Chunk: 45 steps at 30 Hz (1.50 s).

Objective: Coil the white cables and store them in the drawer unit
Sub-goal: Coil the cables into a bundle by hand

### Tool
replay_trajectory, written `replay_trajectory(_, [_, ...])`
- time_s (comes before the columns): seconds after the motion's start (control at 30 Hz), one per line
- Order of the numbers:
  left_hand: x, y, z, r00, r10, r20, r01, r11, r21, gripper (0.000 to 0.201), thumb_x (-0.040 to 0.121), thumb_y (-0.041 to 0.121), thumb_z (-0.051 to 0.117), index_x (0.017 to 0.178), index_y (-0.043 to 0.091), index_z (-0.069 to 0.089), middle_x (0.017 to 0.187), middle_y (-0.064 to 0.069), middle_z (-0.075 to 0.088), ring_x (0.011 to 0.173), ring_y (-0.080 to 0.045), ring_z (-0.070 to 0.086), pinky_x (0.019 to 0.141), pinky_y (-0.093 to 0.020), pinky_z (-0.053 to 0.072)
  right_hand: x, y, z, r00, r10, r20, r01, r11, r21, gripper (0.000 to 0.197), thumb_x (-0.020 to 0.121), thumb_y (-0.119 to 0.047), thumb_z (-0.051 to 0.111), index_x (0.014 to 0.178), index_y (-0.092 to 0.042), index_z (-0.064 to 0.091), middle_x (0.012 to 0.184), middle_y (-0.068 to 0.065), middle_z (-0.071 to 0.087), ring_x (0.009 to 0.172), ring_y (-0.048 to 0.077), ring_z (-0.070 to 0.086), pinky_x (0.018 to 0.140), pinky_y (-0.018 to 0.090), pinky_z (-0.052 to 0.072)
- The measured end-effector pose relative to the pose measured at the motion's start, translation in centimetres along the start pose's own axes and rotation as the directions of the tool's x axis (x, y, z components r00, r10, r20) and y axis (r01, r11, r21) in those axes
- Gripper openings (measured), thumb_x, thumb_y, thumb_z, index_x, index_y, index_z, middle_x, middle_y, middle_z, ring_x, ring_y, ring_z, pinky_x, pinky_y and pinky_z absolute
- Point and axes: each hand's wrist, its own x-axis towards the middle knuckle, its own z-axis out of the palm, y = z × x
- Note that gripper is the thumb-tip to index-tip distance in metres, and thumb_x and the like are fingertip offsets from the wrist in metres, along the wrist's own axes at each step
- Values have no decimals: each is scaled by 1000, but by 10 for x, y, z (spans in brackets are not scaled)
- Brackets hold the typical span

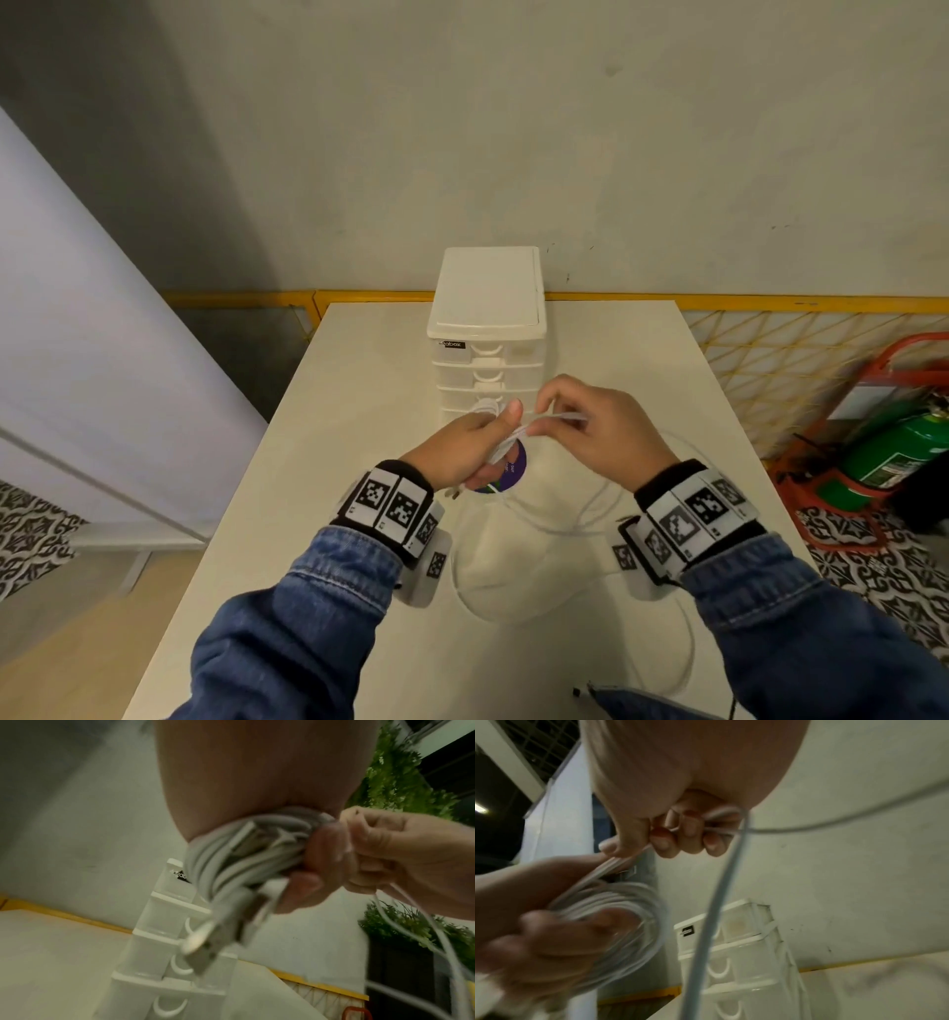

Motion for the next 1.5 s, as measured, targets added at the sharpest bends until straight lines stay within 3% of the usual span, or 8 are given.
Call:
replay_trajectory(0.13, [-3,7,3,991,-41,130,71,969,-236,51,86,58,40,69,11,50,41,2,31,35,-13,25,39,-19,25,2,21,-1,998,-51,-33,54,996,67,8,84,-22,64,89,-23,71,74,-20,59,73,-7,57,69,10,42])
replay_trajectory(0.33, [-2,17,2,968,63,244,74,854,-515,43,91,46,35,63,15,48,38,6,28,29,-7,22,33,-14,21,-1,27,13,996,-4,-94,19,987,159,37,86,-39,44,101,-15,67,89,-9,64,84,-1,58,78,12,42])
replay_trajectory(0.6, [-10,21,7,994,14,110,25,939,-344,37,92,36,51,61,16,45,42,3,28,35,-13,23,41,-21,23,4,26,10,975,22,-221,25,977,209,12,86,-14,61,92,-12,71,71,-23,58,69,-2,54,69,8,38])
replay_trajectory(0.7, [-8,19,7,999,-30,39,40,952,-304,35,94,30,52,63,14,45,42,3,29,36,-13,22,43,-27,18,0,29,13,972,18,-235,30,980,199,15,86,-24,59,92,-16,71,78,-14,63,73,3,57,72,16,44])
replay_trajectory(0.77, [-7,19,8,998,-63,31,69,951,-302,35,91,34,52,63,14,47,42,3,29,36,-14,22,43,-27,19,0,30,14,971,31,-237,19,979,204,17,87,-26,58,91,-16,70,82,-4,66,78,8,60,74,19,46])
replay_trajectory(1.1, [-3,17,12,994,-84,69,104,913,-394,46,97,41,36,67,9,49,37,3,28,30,-10,22,35,-17,22,11,21,6,954,50,-297,35,961,274,11,85,-6,62,90,-6,72,69,-21,60,69,-4,55,69,7,37])
replay_trajectory(1.37, [-5,35,8,978,190,83,-69,676,-734,51,96,51,25,70,12,46,38,7,31,29,-7,25,34,-16,27,9,25,19,969,186,-164,-99,896,433,21,88,-8,57,103,-21,66,99,-5,69,91,1,62,86,17,45])
replay_trajectory(1.5, [-4,43,2,948,314,60,-112,501,-858,61,95,56,13,70,11,46,37,9,33,28,-5,27,34,-17,23,4,26,29,968,235,-83,-175,880,442,23,94,-11,49,111,-11,63,61,-34,59,64,-12,55,65,7,40])
